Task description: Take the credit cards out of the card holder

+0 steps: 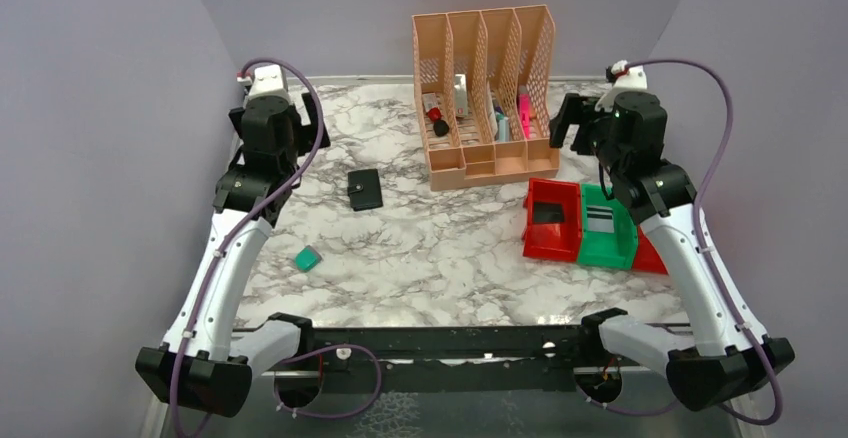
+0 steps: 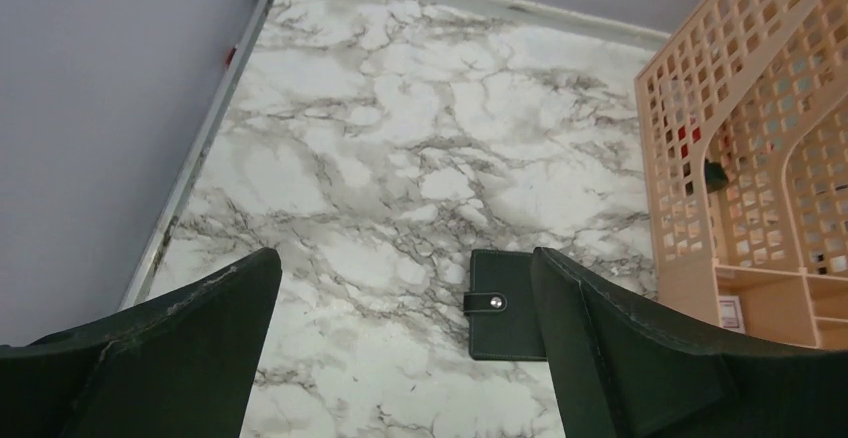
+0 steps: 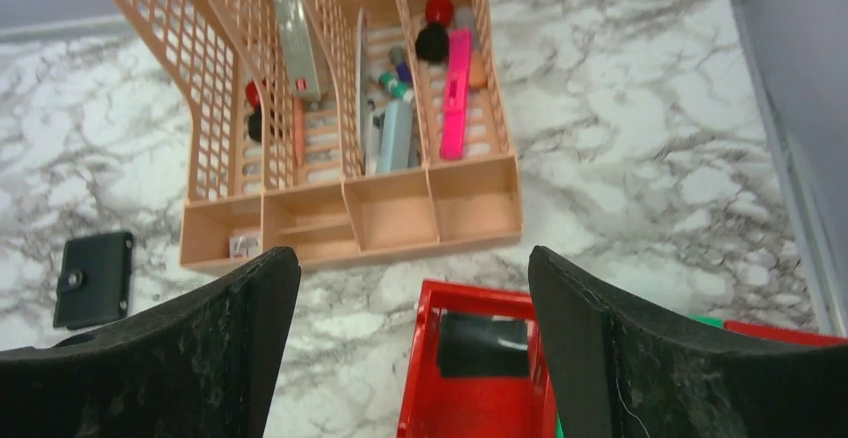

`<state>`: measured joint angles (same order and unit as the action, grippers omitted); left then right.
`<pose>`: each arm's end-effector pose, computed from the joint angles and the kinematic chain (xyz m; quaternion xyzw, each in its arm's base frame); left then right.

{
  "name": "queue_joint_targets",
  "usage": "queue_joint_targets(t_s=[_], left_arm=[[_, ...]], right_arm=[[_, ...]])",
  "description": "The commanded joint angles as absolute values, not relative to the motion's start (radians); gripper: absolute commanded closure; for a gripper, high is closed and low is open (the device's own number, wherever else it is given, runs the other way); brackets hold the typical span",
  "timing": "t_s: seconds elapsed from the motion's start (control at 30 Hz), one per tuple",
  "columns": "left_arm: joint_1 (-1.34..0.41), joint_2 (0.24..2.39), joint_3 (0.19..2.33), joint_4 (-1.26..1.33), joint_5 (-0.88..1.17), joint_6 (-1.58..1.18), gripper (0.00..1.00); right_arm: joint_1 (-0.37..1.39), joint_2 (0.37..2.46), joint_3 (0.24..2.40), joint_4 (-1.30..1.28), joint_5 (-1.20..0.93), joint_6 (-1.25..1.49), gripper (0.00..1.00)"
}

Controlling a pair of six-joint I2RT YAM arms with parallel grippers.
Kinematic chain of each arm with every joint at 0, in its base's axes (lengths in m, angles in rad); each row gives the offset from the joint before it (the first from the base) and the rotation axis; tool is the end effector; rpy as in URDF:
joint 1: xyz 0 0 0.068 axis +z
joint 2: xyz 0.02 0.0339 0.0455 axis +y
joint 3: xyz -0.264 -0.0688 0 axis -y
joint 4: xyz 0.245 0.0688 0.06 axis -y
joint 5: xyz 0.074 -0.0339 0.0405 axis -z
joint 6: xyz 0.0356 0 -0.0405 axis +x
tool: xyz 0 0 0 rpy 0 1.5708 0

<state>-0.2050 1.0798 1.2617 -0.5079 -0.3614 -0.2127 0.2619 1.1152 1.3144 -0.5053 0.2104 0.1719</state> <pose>0.2251 -0.0339 0.4153 -0.1078 0.7988 0.0239 0.5913 0.2298 0.0539 0.4251 0.0259 0.8042 0.0438 0.5922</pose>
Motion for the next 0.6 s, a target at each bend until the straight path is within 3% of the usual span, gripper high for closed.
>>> queue_joint_targets(t_s=[0.0, 0.33, 0.57], left_arm=[[-0.209, 1.052, 1.152, -0.413, -0.378, -0.228, 0.01], [-0.213, 0.983, 0.865, -0.324, -0.217, -0.264, 0.01], [-0.217, 0.956, 0.754, -0.29, -0.098, -0.256, 0.01]], right_arm=[[0.259, 1.039, 1.18, -0.484, 0.117, 0.242, 0.09], [0.257, 0.95, 0.871, -0.338, -0.18, 0.381, 0.02], [0.256, 1.147, 0.95, -0.372, -0.21, 0.375, 0.01]])
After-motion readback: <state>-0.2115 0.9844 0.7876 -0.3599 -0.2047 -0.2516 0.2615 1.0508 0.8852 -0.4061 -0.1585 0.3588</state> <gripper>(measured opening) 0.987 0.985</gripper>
